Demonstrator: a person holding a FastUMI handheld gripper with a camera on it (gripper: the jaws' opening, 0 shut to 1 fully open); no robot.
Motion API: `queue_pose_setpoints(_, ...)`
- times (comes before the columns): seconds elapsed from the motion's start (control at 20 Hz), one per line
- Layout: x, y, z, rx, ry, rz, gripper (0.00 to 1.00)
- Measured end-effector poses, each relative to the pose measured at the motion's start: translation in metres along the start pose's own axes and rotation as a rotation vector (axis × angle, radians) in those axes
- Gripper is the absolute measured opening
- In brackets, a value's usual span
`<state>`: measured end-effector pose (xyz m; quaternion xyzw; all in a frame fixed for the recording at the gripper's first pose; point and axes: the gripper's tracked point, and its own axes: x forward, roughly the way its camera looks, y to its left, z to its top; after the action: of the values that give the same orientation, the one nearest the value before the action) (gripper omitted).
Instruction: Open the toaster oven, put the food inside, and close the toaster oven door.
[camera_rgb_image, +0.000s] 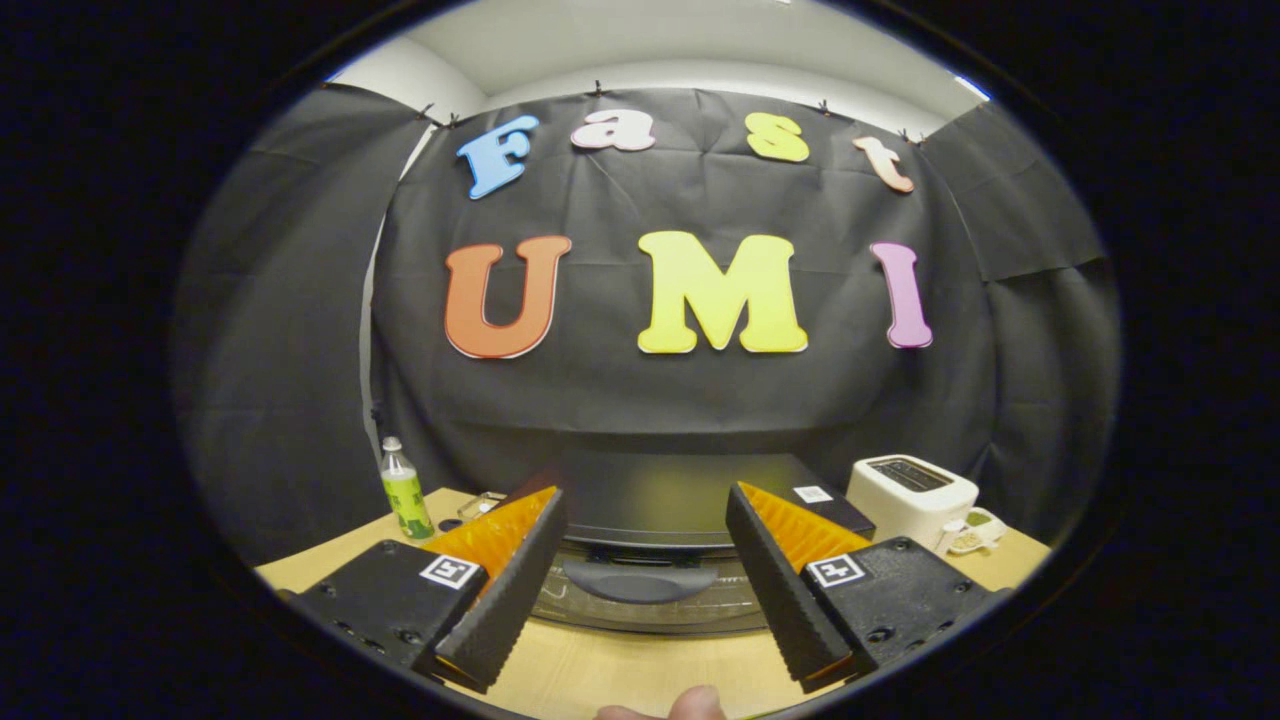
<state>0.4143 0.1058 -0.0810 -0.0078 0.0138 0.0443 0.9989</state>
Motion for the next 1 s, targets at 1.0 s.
queue_pose_setpoints(1.0, 0.030, 0.000, -0.071, 0.023, 0.096, -0.086, 1.00)
